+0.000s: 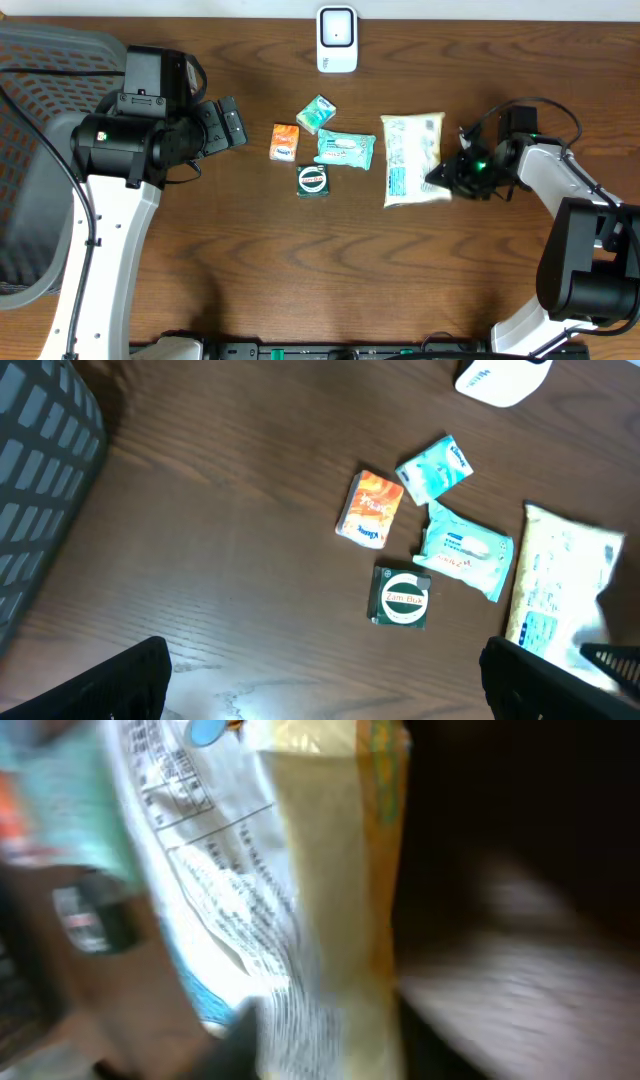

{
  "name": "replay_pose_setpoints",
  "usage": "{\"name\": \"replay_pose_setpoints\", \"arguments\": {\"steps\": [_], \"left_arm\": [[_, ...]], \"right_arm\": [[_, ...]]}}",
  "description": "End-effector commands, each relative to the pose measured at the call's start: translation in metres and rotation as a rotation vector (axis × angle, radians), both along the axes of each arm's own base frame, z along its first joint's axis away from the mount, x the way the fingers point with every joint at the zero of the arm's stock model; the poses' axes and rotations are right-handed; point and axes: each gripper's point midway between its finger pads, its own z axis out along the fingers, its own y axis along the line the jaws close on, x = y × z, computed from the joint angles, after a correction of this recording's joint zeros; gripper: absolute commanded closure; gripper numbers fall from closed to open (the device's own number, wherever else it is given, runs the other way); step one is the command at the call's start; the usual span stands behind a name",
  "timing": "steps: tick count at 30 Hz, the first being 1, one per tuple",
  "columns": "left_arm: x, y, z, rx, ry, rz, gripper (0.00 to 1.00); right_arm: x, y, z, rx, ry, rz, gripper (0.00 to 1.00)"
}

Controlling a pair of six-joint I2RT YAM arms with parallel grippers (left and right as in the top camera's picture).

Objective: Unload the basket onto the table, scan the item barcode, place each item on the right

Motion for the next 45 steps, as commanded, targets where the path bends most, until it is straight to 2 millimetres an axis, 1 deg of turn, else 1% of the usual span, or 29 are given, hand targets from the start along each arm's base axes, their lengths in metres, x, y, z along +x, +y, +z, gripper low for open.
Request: {"name": "replay_pose_setpoints", "arguments": {"steps": [1,2,3,7,10,12,16,18,22,25,27,28,29,31,32,34,37,41,45], "left_arm": [[0.001,0.002,0.004,0.007,-0.01,0.003,0.02],[0.001,0.002,0.004,0.007,-0.01,0.003,0.02],[0.001,0.002,0.004,0.007,-0.01,0.003,0.02],[0.001,0.002,0.004,0.007,-0.01,0.003,0.02],[0.001,0.002,0.004,0.007,-0.01,0.003,0.02],[0.001,0.002,0.004,0.007,-0.01,0.003,0.02],[0.001,0.002,0.004,0.007,-0.01,0.003,0.02],[0.001,0.002,0.004,0.007,-0.01,0.003,0.02],[0.001,0.002,0.004,0.007,-0.01,0.003,0.02],[0.001,0.002,0.004,0.007,-0.01,0.003,0.02],[0.001,0.002,0.004,0.007,-0.01,0.003,0.02],[0.001,0.002,0.004,0.007,-0.01,0.003,0.02],[0.001,0.002,0.004,0.007,-0.01,0.003,0.02],[0.001,0.002,0.004,0.007,-0.01,0.003,0.02],[0.001,0.002,0.004,0.007,-0.01,0.003,0.02],[0.001,0.002,0.004,0.007,-0.01,0.003,0.02],[0.001,0.002,0.004,0.007,-0.01,0.003,0.02],[0.001,0.002,0.004,0.007,-0.01,0.003,0.02],[0.001,0.002,0.004,0.007,-0.01,0.003,0.02]], "right_arm": [[0.004,-0.018,0.0,-0.142,-0.016,-0.012,0.25],[0.005,-0.018,0.0,-0.142,-0.022,-0.013,0.16],[0.008,-0.019,0.0,-0.144,-0.035,-0.013,0.11],[0.021,-0.02,0.003,-0.149,-0.091,-0.018,0.01],[0.029,-0.019,0.005,-0.146,-0.127,-0.018,0.01],[0.034,-0.014,0.007,-0.119,-0.155,-0.012,0.01],[0.042,-0.004,0.007,-0.059,-0.188,-0.007,0.05],[0.043,-0.002,0.002,-0.048,-0.165,-0.035,0.08],[0.046,0.008,-0.011,-0.037,-0.145,-0.039,0.1],[0.049,0.021,-0.025,-0.012,-0.121,-0.041,0.11],[0.045,0.032,-0.034,0.01,-0.098,-0.02,0.13],[0.043,0.036,-0.039,0.014,-0.086,-0.01,0.19],[0.041,0.039,-0.044,0.014,-0.072,-0.002,0.33],[0.037,0.044,-0.051,0.014,-0.054,0.01,0.79],[0.037,0.045,-0.051,0.014,-0.052,0.014,0.98],[0.037,0.047,-0.05,0.018,-0.059,0.018,0.99],[0.044,0.054,-0.036,0.083,-0.101,0.029,0.99],[0.057,0.063,-0.005,0.193,-0.198,0.048,0.99],[0.067,0.068,0.037,0.258,-0.316,0.076,0.99]]}}
